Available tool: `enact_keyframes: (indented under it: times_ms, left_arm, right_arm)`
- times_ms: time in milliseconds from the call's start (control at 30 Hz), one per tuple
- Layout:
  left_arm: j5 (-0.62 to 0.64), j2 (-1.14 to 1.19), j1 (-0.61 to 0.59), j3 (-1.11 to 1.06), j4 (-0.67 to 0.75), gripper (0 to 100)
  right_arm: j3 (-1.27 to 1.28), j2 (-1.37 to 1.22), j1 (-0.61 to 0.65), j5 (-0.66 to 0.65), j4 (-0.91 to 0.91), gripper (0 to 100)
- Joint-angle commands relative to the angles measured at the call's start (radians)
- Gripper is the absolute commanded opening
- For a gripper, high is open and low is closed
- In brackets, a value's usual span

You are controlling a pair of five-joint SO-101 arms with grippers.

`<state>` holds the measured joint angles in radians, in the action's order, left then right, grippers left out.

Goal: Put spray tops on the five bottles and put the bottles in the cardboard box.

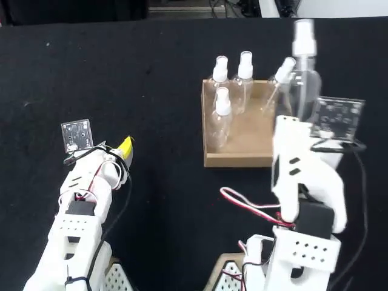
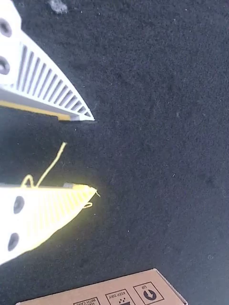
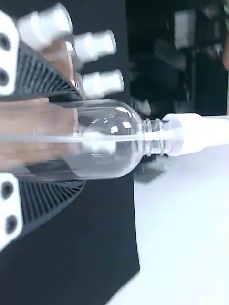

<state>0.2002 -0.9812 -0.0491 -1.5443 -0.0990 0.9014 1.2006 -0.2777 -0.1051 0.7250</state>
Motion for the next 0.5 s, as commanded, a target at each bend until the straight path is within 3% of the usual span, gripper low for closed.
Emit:
enact_keyframes:
  times_ms: [0, 200, 467]
  left_arm:
    - [0.011, -0.014, -0.008, 0.010, 0.021, 21]
    - [0.011, -0.014, -0.008, 0.010, 0.021, 21]
    - [0.011, -0.014, -0.008, 0.010, 0.021, 21]
  right_arm:
    - [-0.056, 0.005, -0.126, 0.002, -0.084, 1.1]
    - [0.117, -0.021, -0.285, -0.003, -0.410, 1.1]
    - [0.390, -0.054, -0.367, -0.006, -0.822, 1.1]
